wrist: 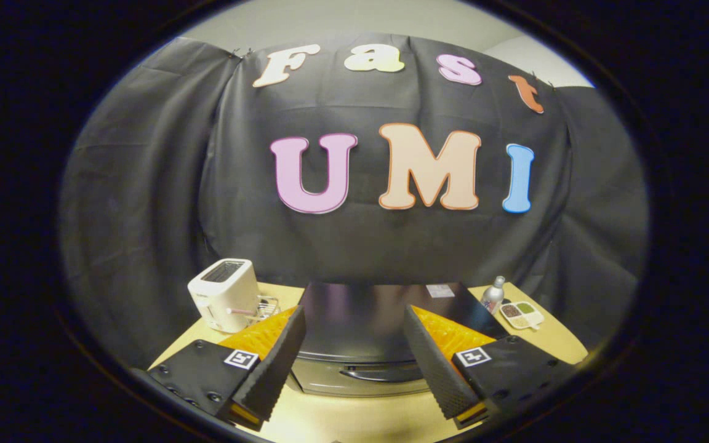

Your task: Open the toaster oven, put the food inside, and close the toaster oven door.

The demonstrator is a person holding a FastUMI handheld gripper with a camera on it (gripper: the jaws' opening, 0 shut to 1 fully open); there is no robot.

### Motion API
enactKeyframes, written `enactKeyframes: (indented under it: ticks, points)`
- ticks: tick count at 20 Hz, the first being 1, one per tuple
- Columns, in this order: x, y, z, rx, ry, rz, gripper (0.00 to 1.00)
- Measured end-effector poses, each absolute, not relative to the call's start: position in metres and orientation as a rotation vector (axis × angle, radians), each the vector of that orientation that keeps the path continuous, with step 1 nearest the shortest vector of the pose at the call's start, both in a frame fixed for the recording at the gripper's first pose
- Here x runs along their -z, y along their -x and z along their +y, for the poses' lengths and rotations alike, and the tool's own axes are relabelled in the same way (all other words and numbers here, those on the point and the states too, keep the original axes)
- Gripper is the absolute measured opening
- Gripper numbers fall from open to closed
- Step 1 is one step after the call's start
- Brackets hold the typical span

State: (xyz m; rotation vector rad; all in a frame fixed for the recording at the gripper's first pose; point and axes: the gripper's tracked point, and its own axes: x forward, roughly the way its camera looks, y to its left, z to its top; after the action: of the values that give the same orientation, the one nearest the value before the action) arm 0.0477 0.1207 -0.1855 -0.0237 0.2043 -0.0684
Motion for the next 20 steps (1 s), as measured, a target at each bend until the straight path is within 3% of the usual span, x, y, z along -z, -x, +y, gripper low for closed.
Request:
enactKeyframes:
  ticks: [7,20]
  points:
    - [0.238,-0.064,0.094,0.158,0.018,0.236,1.00]
    - [0.263,-0.064,0.070,0.104,-0.050,0.206,1.00]
